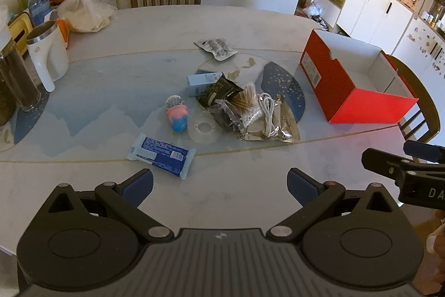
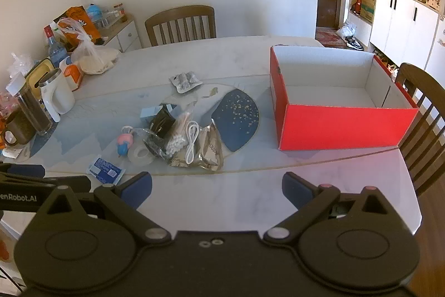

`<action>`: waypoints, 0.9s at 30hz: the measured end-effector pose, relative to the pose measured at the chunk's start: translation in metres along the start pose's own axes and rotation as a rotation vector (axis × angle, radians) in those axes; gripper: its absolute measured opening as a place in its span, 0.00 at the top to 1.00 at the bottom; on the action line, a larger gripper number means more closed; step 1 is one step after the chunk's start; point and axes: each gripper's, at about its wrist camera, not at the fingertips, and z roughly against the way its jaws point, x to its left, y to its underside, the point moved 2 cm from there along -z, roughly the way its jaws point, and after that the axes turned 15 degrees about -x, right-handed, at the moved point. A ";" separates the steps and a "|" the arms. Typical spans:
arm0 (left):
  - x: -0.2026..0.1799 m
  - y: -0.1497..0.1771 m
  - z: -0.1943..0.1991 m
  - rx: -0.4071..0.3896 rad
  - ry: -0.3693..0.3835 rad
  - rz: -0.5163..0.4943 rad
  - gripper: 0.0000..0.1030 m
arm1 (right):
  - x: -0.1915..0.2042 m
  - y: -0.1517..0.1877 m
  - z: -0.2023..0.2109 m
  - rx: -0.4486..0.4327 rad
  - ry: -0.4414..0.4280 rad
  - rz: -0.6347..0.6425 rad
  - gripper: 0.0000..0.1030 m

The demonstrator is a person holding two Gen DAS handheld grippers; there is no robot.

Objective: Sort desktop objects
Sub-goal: 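Move both tools toward the cluttered items on the table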

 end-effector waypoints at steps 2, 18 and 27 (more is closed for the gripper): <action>-0.002 0.000 0.001 -0.005 0.017 -0.019 0.00 | -0.001 -0.002 0.000 -0.006 -0.015 0.011 0.02; 0.018 -0.009 -0.001 -0.061 0.061 0.046 0.00 | 0.021 -0.012 -0.016 -0.013 -0.144 0.104 0.03; 0.045 -0.019 -0.012 -0.062 0.087 0.043 0.00 | 0.039 -0.010 -0.038 0.016 -0.163 0.107 0.08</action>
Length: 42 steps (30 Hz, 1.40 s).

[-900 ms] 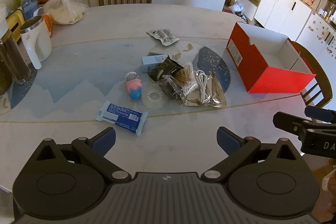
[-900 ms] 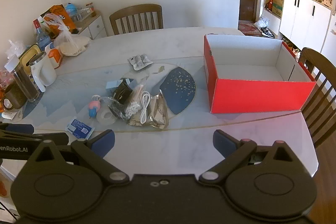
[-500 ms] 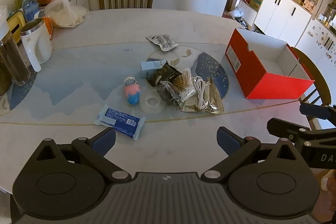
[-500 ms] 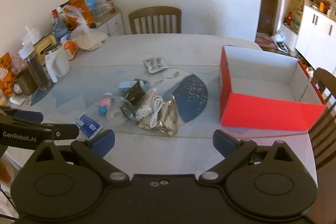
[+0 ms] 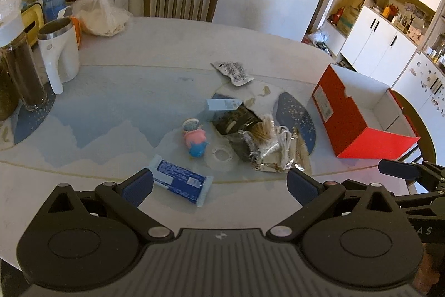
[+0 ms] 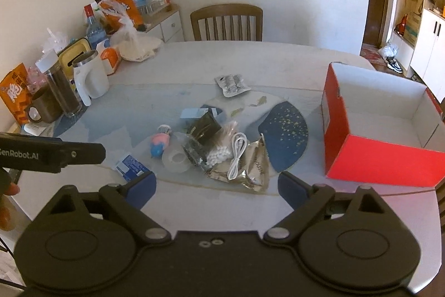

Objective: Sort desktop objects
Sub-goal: 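Move both tools toward the cluttered items on the table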

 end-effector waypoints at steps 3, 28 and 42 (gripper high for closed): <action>0.008 -0.001 -0.004 -0.002 0.001 -0.011 0.00 | 0.000 0.002 -0.007 0.012 0.014 0.002 0.09; 0.039 0.043 -0.069 0.048 0.101 -0.276 0.01 | -0.018 0.020 -0.070 0.128 0.104 0.031 0.19; 0.048 0.047 -0.095 0.088 0.176 -0.343 0.00 | -0.017 0.017 -0.083 0.135 0.142 -0.002 0.28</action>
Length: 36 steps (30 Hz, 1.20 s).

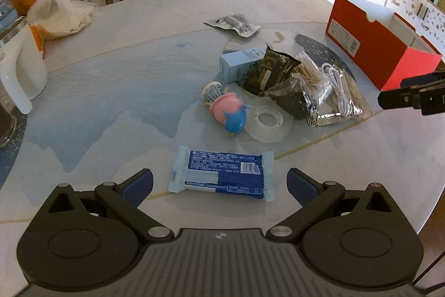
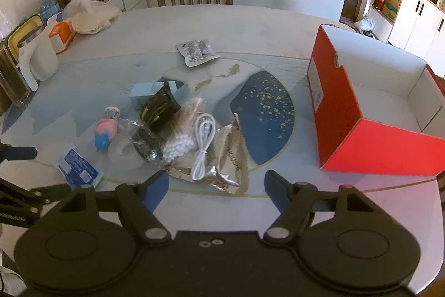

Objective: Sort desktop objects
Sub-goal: 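Move both tools toward the cluttered items on the table, then grasp the white USB cable with the right tool while the left tool grasps the blue wipe pack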

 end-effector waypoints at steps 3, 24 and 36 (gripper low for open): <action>-0.001 0.001 -0.006 0.002 0.015 -0.032 0.00 | 0.006 0.000 -0.004 0.005 -0.009 0.009 0.31; -0.005 0.006 -0.038 0.043 -0.035 -0.064 0.01 | 0.008 -0.001 -0.059 0.094 -0.116 0.068 0.59; -0.003 0.008 -0.047 0.049 0.007 -0.054 0.01 | 0.009 -0.005 -0.070 0.100 -0.116 0.078 0.70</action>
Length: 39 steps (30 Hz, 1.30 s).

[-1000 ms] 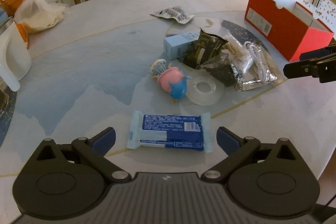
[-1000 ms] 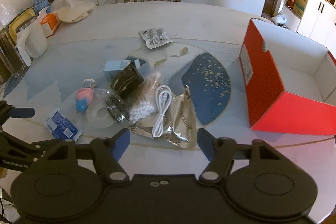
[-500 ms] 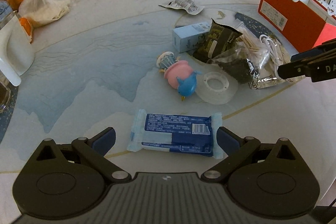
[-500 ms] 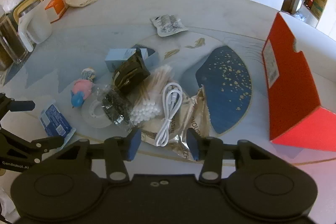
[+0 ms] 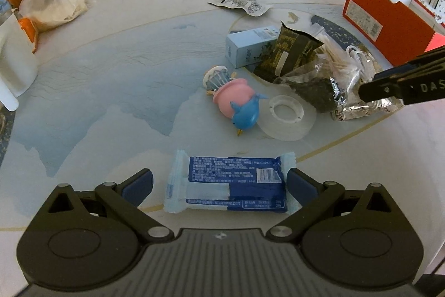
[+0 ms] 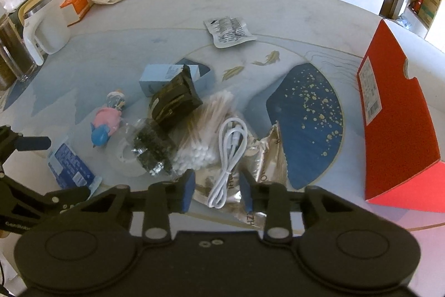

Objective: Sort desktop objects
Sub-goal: 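Grasp the white USB cable with the right tool while the left tool grasps the blue wipe pack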

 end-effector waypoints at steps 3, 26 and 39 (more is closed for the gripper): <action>0.000 0.001 -0.002 0.005 0.017 -0.003 0.01 | 0.000 -0.001 -0.002 0.003 0.005 0.002 0.73; -0.010 -0.002 -0.002 -0.004 0.099 -0.026 0.25 | -0.001 0.001 -0.005 0.013 0.017 -0.008 0.87; -0.001 -0.006 0.004 -0.009 0.140 0.081 0.48 | -0.003 0.000 0.004 -0.003 0.033 -0.001 0.91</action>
